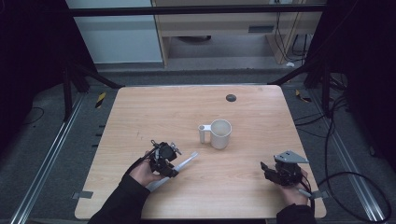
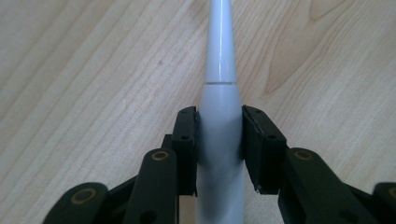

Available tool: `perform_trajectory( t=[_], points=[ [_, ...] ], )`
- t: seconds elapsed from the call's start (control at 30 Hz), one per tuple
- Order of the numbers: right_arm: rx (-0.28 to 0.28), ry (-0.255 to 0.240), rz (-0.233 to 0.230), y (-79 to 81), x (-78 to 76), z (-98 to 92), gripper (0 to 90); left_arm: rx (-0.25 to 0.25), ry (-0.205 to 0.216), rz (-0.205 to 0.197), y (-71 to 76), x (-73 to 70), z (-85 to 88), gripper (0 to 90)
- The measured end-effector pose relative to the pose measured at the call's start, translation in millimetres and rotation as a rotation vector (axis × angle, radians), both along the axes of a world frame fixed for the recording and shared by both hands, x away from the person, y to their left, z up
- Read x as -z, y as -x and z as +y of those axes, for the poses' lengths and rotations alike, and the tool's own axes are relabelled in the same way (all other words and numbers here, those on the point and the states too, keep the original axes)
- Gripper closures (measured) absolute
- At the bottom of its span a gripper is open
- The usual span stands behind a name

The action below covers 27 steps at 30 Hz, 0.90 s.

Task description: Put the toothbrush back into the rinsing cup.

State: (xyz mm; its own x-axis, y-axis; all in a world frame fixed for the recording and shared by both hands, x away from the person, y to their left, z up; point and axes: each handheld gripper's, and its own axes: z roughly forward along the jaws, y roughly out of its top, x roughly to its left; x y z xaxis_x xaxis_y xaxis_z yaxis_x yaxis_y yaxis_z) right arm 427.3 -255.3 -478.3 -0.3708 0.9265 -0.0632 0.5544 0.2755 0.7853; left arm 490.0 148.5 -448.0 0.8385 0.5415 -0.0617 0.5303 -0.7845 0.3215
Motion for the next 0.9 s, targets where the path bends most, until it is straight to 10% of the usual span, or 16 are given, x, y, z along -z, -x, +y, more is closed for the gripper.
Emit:
perform_trajectory(
  t=[0.9],
  points=[
    [-0.001, 0.004, -0.004, 0.0, 0.0, 0.2, 40.4, -0.091, 0.262, -0.28, 22.2, -69.0, 32.5, 66.5]
  ],
)
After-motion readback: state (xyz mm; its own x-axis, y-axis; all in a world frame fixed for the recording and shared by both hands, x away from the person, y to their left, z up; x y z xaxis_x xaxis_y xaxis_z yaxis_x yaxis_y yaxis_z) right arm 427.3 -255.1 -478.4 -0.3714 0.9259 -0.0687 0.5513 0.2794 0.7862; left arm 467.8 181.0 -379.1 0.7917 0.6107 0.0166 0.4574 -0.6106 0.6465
